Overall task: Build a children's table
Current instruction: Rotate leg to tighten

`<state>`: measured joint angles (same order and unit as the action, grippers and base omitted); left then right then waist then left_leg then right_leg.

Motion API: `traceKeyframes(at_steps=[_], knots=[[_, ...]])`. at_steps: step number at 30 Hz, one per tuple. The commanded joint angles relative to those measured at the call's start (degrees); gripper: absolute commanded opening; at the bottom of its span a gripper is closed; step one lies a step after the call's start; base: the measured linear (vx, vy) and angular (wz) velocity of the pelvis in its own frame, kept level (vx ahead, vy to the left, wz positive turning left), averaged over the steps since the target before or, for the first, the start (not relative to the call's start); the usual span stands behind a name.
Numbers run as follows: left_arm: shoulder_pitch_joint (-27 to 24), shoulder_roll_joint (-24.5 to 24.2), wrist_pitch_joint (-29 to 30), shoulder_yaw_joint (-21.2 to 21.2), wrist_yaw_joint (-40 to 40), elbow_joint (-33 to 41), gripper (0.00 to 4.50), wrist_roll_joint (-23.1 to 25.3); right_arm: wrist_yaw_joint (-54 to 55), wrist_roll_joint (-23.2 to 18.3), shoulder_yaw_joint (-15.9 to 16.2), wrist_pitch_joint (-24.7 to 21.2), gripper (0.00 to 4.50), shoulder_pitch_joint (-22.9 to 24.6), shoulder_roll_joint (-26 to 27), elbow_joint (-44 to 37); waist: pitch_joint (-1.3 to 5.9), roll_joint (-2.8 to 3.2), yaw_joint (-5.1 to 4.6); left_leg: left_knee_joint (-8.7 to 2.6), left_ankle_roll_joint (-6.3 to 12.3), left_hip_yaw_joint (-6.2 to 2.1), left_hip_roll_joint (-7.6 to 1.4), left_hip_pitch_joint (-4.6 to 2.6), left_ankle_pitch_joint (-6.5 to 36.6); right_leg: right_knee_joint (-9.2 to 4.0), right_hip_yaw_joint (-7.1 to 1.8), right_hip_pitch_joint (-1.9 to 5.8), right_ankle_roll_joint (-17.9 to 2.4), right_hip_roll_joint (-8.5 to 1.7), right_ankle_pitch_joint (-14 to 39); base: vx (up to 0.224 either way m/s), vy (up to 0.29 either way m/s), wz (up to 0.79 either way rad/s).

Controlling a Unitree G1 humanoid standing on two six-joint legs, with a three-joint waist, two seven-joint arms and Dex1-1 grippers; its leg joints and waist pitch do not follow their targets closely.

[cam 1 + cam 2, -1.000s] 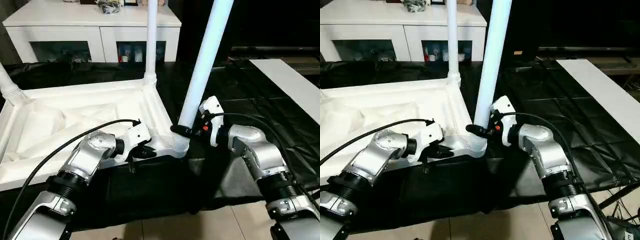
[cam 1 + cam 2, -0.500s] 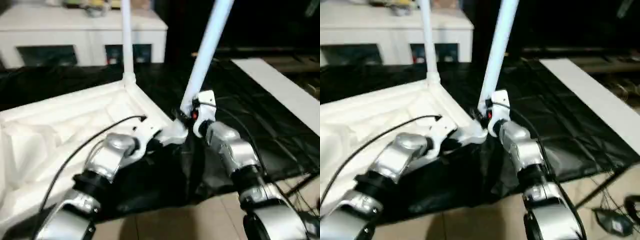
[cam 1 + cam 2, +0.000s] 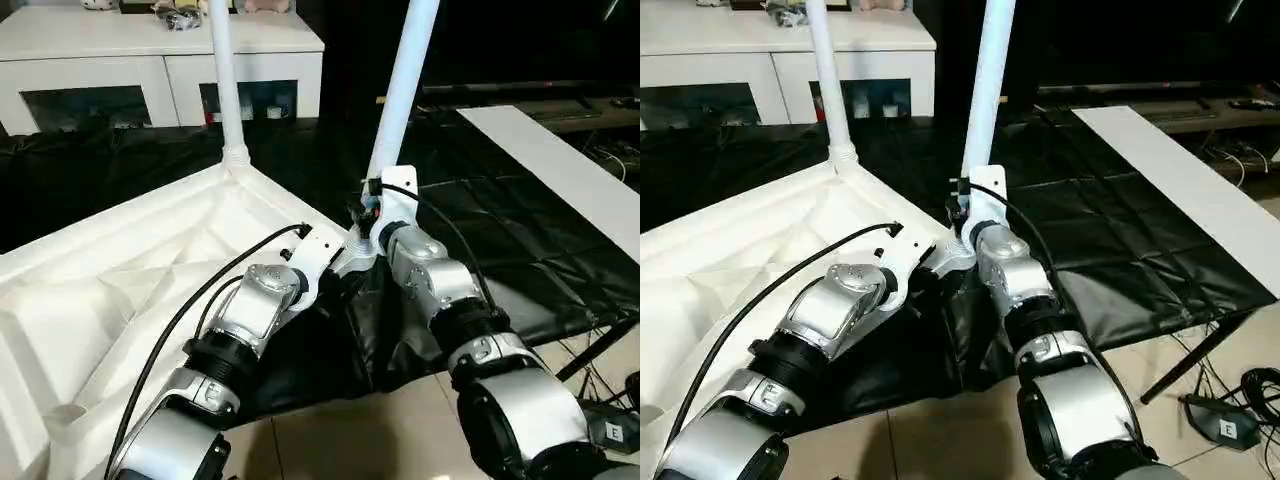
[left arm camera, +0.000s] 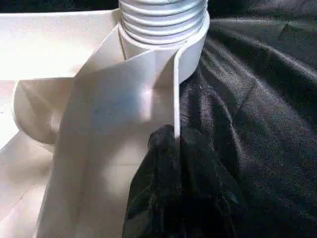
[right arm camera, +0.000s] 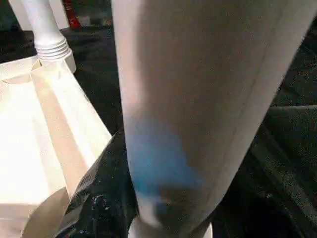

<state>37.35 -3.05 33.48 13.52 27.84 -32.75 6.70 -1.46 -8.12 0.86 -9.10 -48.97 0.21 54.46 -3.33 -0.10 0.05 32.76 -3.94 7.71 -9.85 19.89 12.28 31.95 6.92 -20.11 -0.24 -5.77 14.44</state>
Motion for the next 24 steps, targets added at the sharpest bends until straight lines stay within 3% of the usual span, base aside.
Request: traceKeyframes(at_steps=[1,2,3,4,5,6,7,8,9,10,11,12,13,14,15,16,17,18,20,21,22,24], knots=[[0.77,-0.38,0.70,-0.10,0.07,0.54,0.00,0.28,3.47,2.26,-0.73,-3.29,1.83,3.42,-1.70,8.22,1.44,0.25,-0.24,-6.90,-4.08,-1.18,-3.10,-1.81,44.51,-4.64,-1.82,-0.80,-3.19,-3.18,29.56,0.000,0.000,0.00],[0.77,-0.38,0.70,-0.10,0.07,0.54,0.00,0.28,3.47,2.26,-0.73,-3.29,1.83,3.42,-1.70,8.22,1.50,-0.11,-0.58,-5.08,-3.15,-1.00,-2.23,-2.98,41.23,-6.88,-0.80,-1.52,-1.60,-3.89,35.40,0.000,0.000,0.00],[0.84,-0.53,0.62,-0.16,0.09,0.40,0.00,0.25,3.50,2.18,-0.84,-3.28,1.83,3.33,-1.73,8.37,1.37,0.25,-0.54,-4.87,-2.22,-1.19,-2.23,-2.50,38.38,-7.69,0.14,-0.68,0.11,-4.28,37.95,0.000,0.000,0.00],[0.88,-0.58,0.59,-0.16,0.06,0.34,0.00,0.25,3.52,2.22,-0.93,-3.18,1.83,3.21,-1.72,8.55,1.35,0.55,-0.50,-6.06,-1.98,-1.35,-3.01,-1.47,39.48,-6.66,0.79,0.66,0.86,-3.65,35.11,0.000,0.000,0.00],[1.10,-0.87,0.29,-0.14,-0.01,-0.03,0.00,0.30,3.34,2.25,-1.42,-2.37,1.83,2.63,-1.65,9.37,1.46,1.22,0.10,-7.70,-2.53,-1.54,-3.99,-0.17,41.67,-3.41,-0.13,2.31,-0.30,-3.28,29.73,0.000,0.000,0.00],[1.19,-0.94,0.19,-0.14,-0.05,-0.17,0.00,0.31,3.25,2.24,-1.58,-1.98,1.83,2.41,-1.62,9.70,1.29,1.85,1.37,-12.78,-4.13,-0.32,-5.68,3.15,48.84,4.68,-0.88,5.03,-3.00,-1.10,16.00,-0.053,-0.021,0.05],[1.28,-1.00,0.09,-0.15,-0.10,-0.34,0.00,0.33,3.15,2.23,-1.76,-1.51,1.83,2.15,-1.57,10.11,1.65,0.15,3.13,-13.02,-2.42,2.55,-4.97,1.05,45.29,5.42,-3.32,2.07,-3.32,-0.50,11.34,-0.020,-0.098,0.28],[1.35,-1.04,0.02,-0.16,-0.14,-0.46,0.00,0.33,3.08,2.22,-1.87,-1.17,1.83,1.97,-1.54,10.41,1.90,-2.38,2.30,-7.94,-2.23,2.37,-3.09,-2.32,38.41,-0.10,-5.29,-2.00,-2.46,-2.34,25.42,-0.020,-0.098,0.28],[1.39,-1.21,-0.49,-0.15,0.02,-0.59,0.00,0.29,0.69,1.52,-2.16,0.47,1.83,1.60,-1.23,10.13,1.23,-2.89,2.79,4.01,-0.08,1.35,-0.73,-6.42,19.86,-9.60,-6.67,-7.59,-1.33,-8.86,54.85,0.075,-0.136,0.19],[1.44,-1.48,-1.29,0.04,0.40,-0.71,0.00,0.34,-1.65,0.91,-2.27,1.61,1.83,1.30,-1.01,9.49,1.74,-2.94,2.99,0.50,1.66,-1.10,-2.02,2.08,7.57,-5.53,-7.89,0.99,-2.14,-9.75,50.54,0.147,-0.027,-0.39],[1.44,-1.53,-1.44,0.05,0.45,-0.73,0.00,0.34,-1.90,0.88,-2.26,1.81,1.83,1.25,-1.00,9.37,2.83,-2.20,3.78,-2.23,0.12,-1.25,-2.40,3.65,3.35,-3.52,-6.00,2.85,-2.33,-7.29,39.81,0.147,-0.027,-0.39],[1.48,-1.71,-2.07,0.08,0.66,-0.79,0.00,0.32,-2.90,0.74,-2.19,2.62,2.39,1.04,-0.99,8.85,3.18,-1.74,3.30,-4.06,-0.80,-0.66,-3.37,1.24,3.57,-1.56,-4.60,-0.05,-4.35,-3.28,18.18,0.097,0.037,-0.34],[1.65,-2.20,-3.37,0.40,0.99,-1.04,0.00,0.49,-4.19,0.03,-2.62,3.89,2.39,0.58,-1.00,8.57,3.25,-0.32,3.16,-4.47,-1.64,-0.04,-3.48,-0.17,11.72,-1.22,-4.56,-0.91,-8.14,-2.35,10.61,0.000,0.000,0.00],[1.65,-2.20,-3.37,0.40,0.99,-1.04,0.00,0.49,-4.19,0.03,-2.62,3.89,2.53,0.58,-1.00,8.57,3.09,-0.39,2.64,-4.54,-1.96,0.21,-3.48,-0.32,16.25,-1.46,-4.75,-1.35,-9.41,-2.28,11.03,0.000,0.000,0.00],[1.65,-2.20,-3.37,0.40,0.99,-1.04,0.00,0.49,-4.19,0.03,-2.62,3.89,2.53,0.58,-1.00,8.57,2.86,-0.39,2.12,-4.77,-2.82,0.35,-3.34,-0.61,23.57,-2.07,-4.98,-1.66,-10.57,-2.20,14.91,0.000,0.000,0.00],[1.88,-2.74,-4.70,0.64,1.45,-1.36,0.00,0.60,-4.98,-0.54,-3.04,5.08,2.72,0.21,-1.27,7.93,3.20,-0.53,1.96,-4.62,-2.83,0.50,-3.06,-0.62,25.52,-2.64,-5.05,-1.57,-10.33,-2.32,16.49,0.000,0.000,0.00],[2.19,-3.36,-5.74,0.91,2.06,-1.52,0.00,0.64,-7.09,-1.35,-3.53,6.08,2.87,-0.13,-1.52,6.99,3.51,-0.59,1.97,-4.56,-2.46,0.60,-2.99,-0.42,24.31,-2.54,-5.12,-1.26,-10.34,-2.41,15.50,0.000,0.000,0.00],[2.45,-4.06,-6.89,1.33,3.18,-1.55,0.00,0.64,-8.90,-2.02,-3.93,6.89,2.87,-0.31,-1.89,5.74,3.86,-1.28,2.14,-4.48,-0.95,0.95,-2.83,0.56,19.19,-2.16,-5.36,-0.53,-10.04,-2.45,12.43,0.000,0.000,0.00],[2.68,-4.80,-7.66,1.55,4.19,-1.61,0.00,0.61,-11.67,-2.23,-3.60,7.62,3.05,-0.15,-2.57,3.73,3.80,-0.86,2.31,-4.24,1.10,1.65,-2.91,0.67,14.83,-2.16,-5.65,-0.88,-10.78,-2.39,10.27,0.000,0.000,0.00],[2.76,-5.13,-8.34,1.75,4.56,-1.77,0.00,0.75,-12.06,-2.16,-3.53,7.75,3.16,-0.10,-2.75,3.29,3.87,-0.60,2.28,-4.10,1.55,1.80,-3.01,1.05,12.03,-1.99,-5.62,-0.66,-11.38,-2.39,8.21,0.000,0.000,0.00],[2.86,-5.53,-8.91,1.91,4.92,-1.99,0.00,0.91,-12.59,-2.23,-3.54,7.84,3.27,0.01,-2.98,2.63,3.98,-0.81,2.25,-3.88,1.93,1.90,-2.91,1.39,9.74,-1.60,-5.57,-0.39,-11.99,-2.35,5.95,0.000,0.000,0.00],[2.97,-5.85,-9.34,1.92,5.25,-2.26,0.00,0.94,-13.63,-2.59,-3.60,7.53,3.40,0.21,-3.20,1.79,4.08,-0.45,2.30,-3.58,2.75,2.06,-2.91,1.35,7.18,-1.22,-5.55,-0.41,-13.21,-2.34,2.59,0.000,0.000,0.00]])
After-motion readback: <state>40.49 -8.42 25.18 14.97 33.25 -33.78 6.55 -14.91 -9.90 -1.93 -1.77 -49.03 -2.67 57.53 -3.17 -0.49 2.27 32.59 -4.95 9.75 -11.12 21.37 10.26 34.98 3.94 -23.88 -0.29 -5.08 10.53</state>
